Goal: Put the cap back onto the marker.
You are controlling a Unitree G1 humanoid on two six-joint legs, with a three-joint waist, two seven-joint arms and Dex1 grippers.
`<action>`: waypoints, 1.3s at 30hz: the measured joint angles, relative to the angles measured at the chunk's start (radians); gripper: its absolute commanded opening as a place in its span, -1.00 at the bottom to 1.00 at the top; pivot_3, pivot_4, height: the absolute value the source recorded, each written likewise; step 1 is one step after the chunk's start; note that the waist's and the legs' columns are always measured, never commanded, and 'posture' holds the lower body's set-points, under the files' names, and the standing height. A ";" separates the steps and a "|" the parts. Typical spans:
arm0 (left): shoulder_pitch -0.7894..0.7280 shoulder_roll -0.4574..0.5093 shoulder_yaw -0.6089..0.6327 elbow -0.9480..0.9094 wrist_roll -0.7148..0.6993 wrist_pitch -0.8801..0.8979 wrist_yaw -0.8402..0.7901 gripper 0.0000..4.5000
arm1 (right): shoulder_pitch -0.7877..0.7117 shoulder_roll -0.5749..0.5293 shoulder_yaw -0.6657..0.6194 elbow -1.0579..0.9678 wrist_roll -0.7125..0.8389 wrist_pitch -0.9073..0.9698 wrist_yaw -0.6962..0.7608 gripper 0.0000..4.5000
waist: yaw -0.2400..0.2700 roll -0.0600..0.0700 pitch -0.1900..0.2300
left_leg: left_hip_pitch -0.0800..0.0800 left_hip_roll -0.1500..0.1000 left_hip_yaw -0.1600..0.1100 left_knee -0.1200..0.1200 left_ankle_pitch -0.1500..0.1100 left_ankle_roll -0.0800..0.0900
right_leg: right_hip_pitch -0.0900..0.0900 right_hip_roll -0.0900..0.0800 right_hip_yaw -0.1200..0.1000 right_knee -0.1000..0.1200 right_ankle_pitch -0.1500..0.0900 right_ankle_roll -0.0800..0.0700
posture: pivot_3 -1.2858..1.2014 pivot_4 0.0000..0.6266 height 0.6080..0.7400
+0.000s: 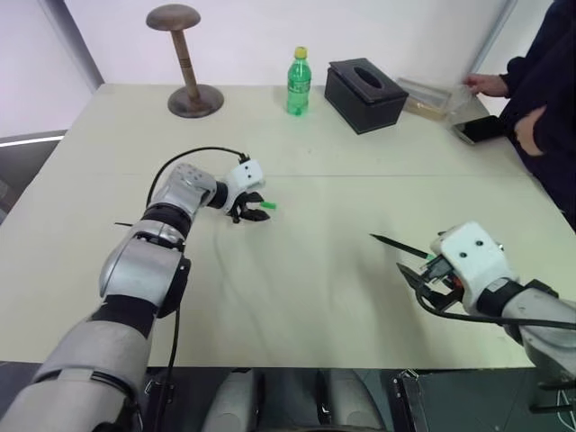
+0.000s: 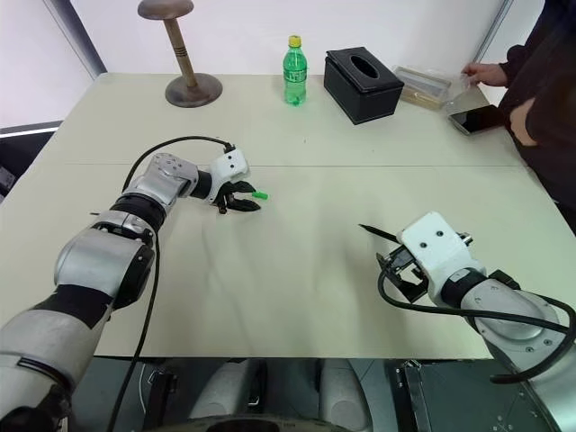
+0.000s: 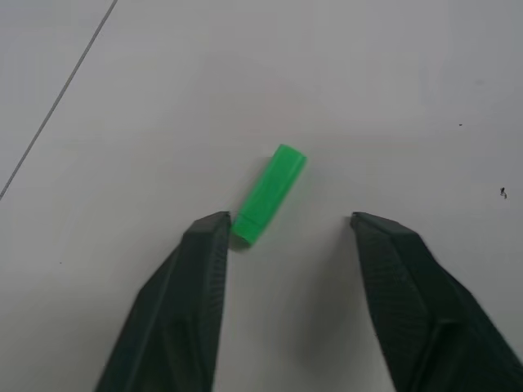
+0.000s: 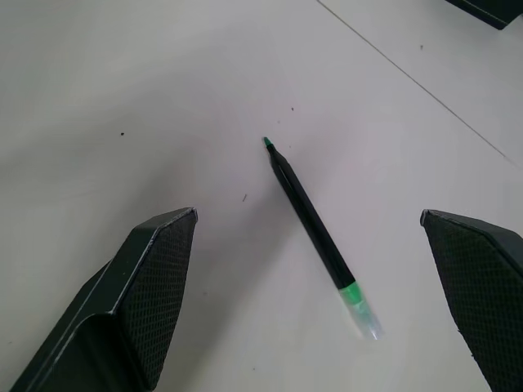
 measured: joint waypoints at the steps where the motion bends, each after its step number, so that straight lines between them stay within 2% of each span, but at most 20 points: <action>1: 0.000 0.000 0.001 0.000 0.000 0.000 0.001 0.19 | 0.003 -0.003 -0.001 0.000 0.008 -0.002 -0.007 1.00 | 0.000 0.000 0.000 | 0.000 0.000 0.000 0.000 0.000 0.000 | 0.000 0.000 0.000 0.000 0.000 0.000 | 0.03 -0.52 1.00; 11: 0.000 -0.002 0.001 0.000 0.001 0.001 -0.011 0.19 | 0.034 -0.029 -0.015 0.000 0.059 -0.021 -0.057 1.00 | 0.000 0.000 0.000 | 0.000 0.000 0.000 0.000 0.000 0.000 | 0.000 0.000 0.000 0.000 0.000 0.000 | 0.03 -0.52 1.00; 13: 0.000 -0.002 0.001 0.000 0.001 0.001 -0.017 -0.20 | 0.038 -0.030 -0.015 0.000 0.065 -0.023 -0.065 1.00 | 0.000 0.000 0.000 | 0.000 0.000 0.000 0.000 0.000 0.000 | 0.000 0.000 0.000 0.000 0.000 0.000 | 0.03 -0.52 1.00; 16: 0.001 -0.007 0.001 0.000 0.001 0.001 -0.022 -0.91 | 0.038 -0.030 -0.019 0.000 0.067 -0.024 -0.071 1.00 | 0.000 0.000 0.000 | 0.000 0.000 0.000 0.000 0.000 0.000 | 0.000 0.000 0.000 0.000 0.000 0.000 | 0.03 -0.52 1.00; 17: 0.001 -0.007 0.002 0.000 0.001 0.001 -0.023 -0.98 | 0.038 -0.031 -0.020 0.000 0.067 -0.024 -0.074 1.00 | 0.000 0.000 0.000 | 0.000 0.000 0.000 0.000 0.000 0.000 | 0.000 0.000 0.000 0.000 0.000 0.000 | 0.03 -0.52 1.00; 29: 0.003 -0.017 0.002 0.000 0.005 -0.016 -0.037 -0.98 | 0.040 -0.041 -0.031 0.000 0.104 -0.024 -0.100 1.00 | 0.001 0.000 0.000 | 0.000 0.000 0.000 0.000 0.000 0.000 | 0.000 0.000 0.000 0.000 0.000 0.000 | 0.03 -0.52 1.00; 39: 0.030 0.028 -0.024 -0.059 0.029 -0.262 -0.193 -0.98 | 0.024 -0.042 -0.029 0.000 0.123 -0.023 -0.095 1.00 | 0.000 0.000 0.000 | 0.000 0.001 0.000 0.000 0.000 0.000 | 0.000 0.000 0.000 0.000 0.000 0.000 | 0.03 -0.52 1.00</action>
